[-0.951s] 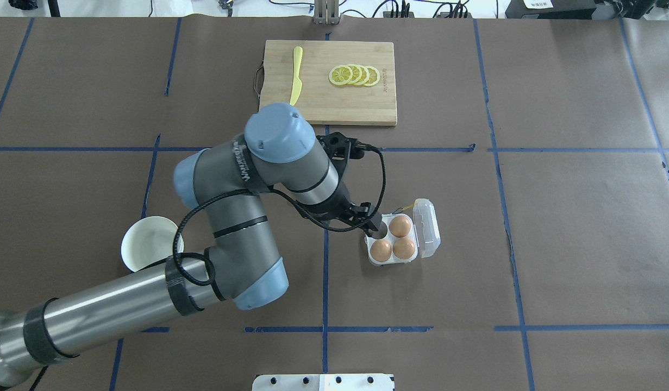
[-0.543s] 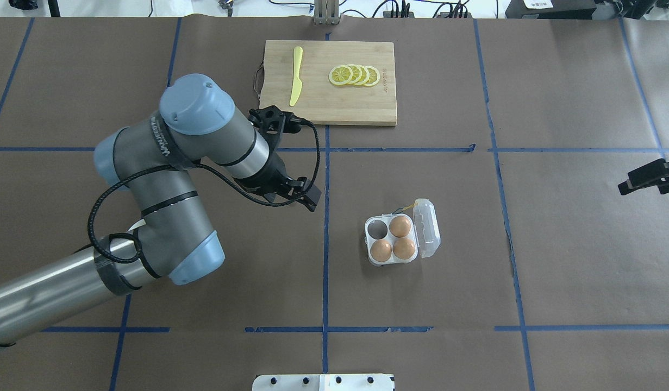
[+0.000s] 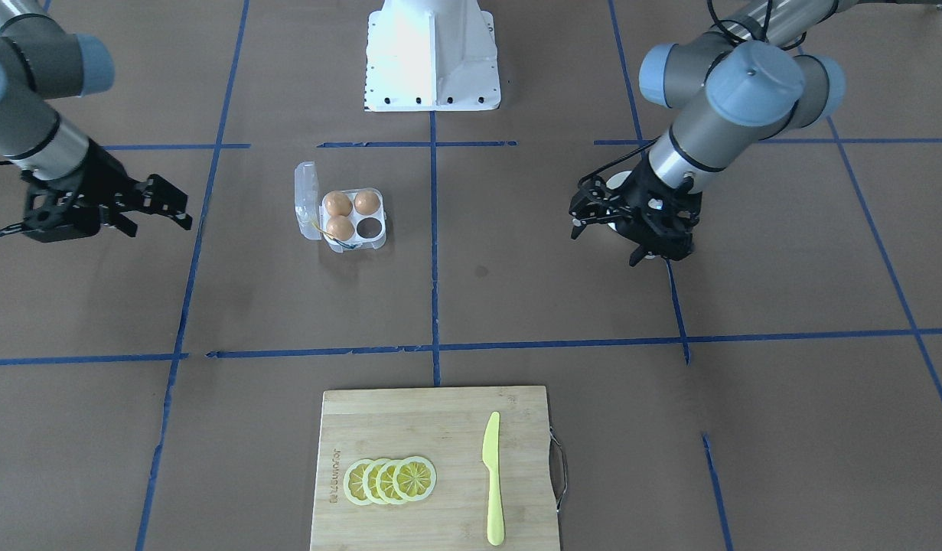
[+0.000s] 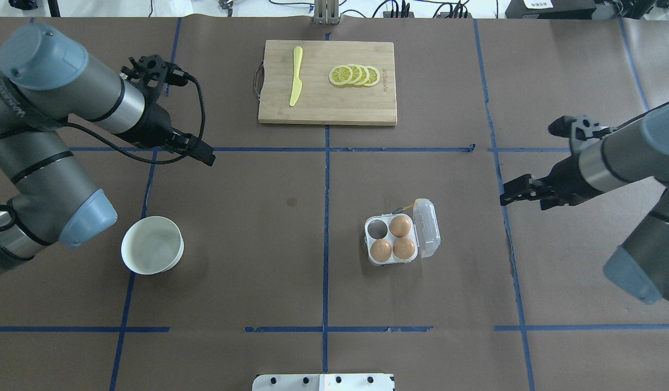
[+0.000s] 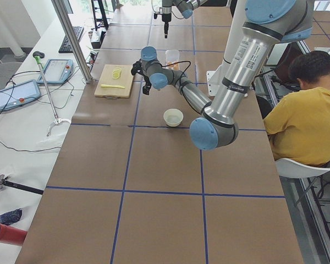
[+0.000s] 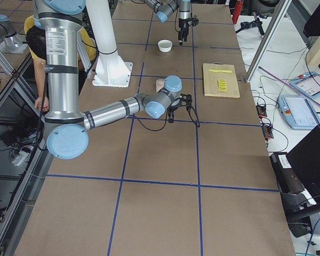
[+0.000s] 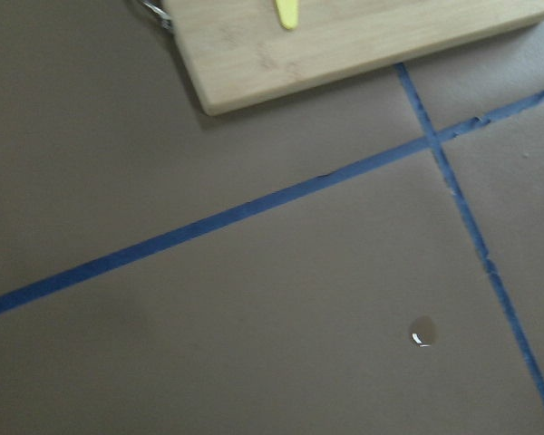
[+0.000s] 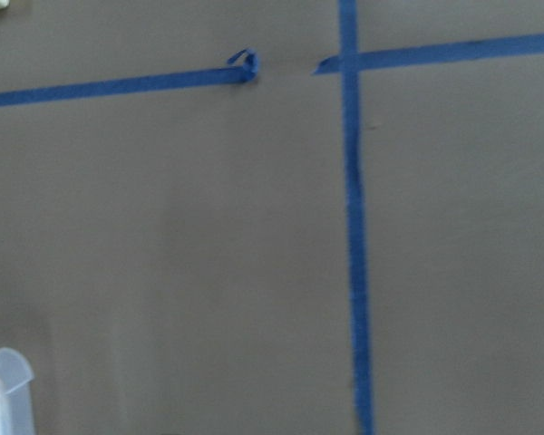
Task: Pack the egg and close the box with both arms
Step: 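Withdraw the left gripper while the right gripper moves toward the egg box, then push the lid down with the right gripper while the left arm retracts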
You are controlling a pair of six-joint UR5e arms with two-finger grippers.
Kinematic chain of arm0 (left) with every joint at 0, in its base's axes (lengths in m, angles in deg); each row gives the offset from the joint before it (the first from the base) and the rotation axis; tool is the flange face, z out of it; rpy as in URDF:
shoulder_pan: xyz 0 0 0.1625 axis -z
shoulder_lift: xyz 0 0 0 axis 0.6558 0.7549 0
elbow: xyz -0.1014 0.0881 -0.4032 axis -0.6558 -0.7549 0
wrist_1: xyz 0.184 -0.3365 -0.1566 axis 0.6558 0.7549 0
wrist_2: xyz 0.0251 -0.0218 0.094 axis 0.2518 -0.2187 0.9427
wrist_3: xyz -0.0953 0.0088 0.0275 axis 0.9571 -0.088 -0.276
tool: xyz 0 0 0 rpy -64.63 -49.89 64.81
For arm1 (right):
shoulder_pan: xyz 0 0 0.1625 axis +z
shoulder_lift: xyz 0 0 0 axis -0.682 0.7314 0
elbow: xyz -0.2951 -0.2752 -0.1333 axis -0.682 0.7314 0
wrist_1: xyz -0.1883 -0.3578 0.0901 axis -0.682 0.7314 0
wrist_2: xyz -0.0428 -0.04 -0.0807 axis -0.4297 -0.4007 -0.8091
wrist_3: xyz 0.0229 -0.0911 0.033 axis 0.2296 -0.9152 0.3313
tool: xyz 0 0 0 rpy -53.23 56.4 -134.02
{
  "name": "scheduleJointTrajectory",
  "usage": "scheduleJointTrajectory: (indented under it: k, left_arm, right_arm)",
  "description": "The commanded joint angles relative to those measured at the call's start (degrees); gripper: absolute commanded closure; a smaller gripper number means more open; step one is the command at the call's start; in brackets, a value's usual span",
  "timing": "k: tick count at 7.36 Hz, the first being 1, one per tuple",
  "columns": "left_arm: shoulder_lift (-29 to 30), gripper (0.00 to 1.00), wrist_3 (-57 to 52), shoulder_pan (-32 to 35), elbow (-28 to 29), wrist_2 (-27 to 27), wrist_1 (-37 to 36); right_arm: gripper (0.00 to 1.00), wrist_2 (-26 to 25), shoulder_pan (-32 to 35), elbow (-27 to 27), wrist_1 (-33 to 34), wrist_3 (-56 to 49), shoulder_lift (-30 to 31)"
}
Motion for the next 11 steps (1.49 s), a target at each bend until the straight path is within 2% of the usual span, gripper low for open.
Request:
scheduleJointTrajectory:
  k: [1,2,3,4,6,8,11]
  left_arm:
    - [-2.89,0.01,-1.68,0.99,-1.79,-0.03,0.02]
    - [-2.98,0.01,-1.68,0.99,-1.70,-0.03,0.02]
    - [-3.06,0.01,-2.81,1.08,-1.53,-0.03,0.02]
    - [-6.11,0.01,-6.56,1.60,-2.40,-0.03,0.11]
    - [-9.90,0.01,-12.98,5.37,-3.02,-0.03,0.11]
    - [-17.26,0.01,-22.03,10.99,-4.33,0.06,0.11]
    - [-25.98,0.01,-31.88,19.07,-5.57,-0.03,0.20]
  right_arm:
    - [0.00,-9.62,-12.53,-0.88,0.43,12.66,-6.60]
    - [0.00,-13.41,-17.81,-0.79,1.22,16.97,-11.07]
    - [0.00,-14.93,-19.95,-0.79,6.97,18.58,-17.03]
    - [0.00,-15.11,-20.66,-0.53,15.73,18.51,-22.48]
    - [0.00,-15.12,-20.06,-1.49,16.43,18.42,-22.98]
    - [0.00,-13.98,-17.52,-3.16,17.22,17.81,-21.93]
    - [0.00,-12.75,-12.43,-3.60,16.70,14.93,-15.54]
